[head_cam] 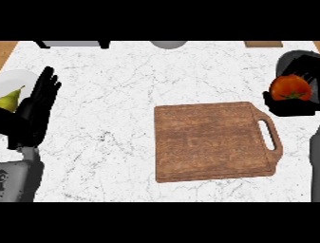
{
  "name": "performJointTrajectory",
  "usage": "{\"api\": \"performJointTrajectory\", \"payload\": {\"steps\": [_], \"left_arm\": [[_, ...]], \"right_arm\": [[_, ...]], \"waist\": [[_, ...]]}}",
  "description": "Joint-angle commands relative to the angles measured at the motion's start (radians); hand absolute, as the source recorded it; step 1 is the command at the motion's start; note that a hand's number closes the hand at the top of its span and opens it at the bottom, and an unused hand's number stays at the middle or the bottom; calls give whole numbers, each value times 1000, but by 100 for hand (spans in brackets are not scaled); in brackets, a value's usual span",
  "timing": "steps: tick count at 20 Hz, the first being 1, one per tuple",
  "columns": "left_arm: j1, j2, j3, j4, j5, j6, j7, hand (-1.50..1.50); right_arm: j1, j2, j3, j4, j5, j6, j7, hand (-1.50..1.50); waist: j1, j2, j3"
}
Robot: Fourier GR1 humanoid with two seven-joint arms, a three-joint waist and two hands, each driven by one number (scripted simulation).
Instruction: Pick the tomato from the cutting board and place it in the pan
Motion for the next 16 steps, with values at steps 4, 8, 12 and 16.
{"api": "performJointTrajectory", "payload": {"steps": [4, 8, 12, 16], "left_arm": [[8, -30, -10, 22, -6, 10, -38, 0], [-30, -10, -13, 0, 1, -9, 2, 0], [-21, -15, -31, -9, -16, -9, -8, 0], [-56, -37, -45, 32, -27, 4, -12, 0]], "right_arm": [[-126, -263, -207, 409, -77, -97, -215, 150], [-205, -337, -231, 720, -27, -258, -346, 150], [-241, -414, -223, 892, 67, -413, -403, 150], [-264, -487, -279, 1053, 41, -469, -491, 150]], "waist": [[12, 6, 1], [32, 12, 2], [49, 19, 3], [61, 34, 6]]}}
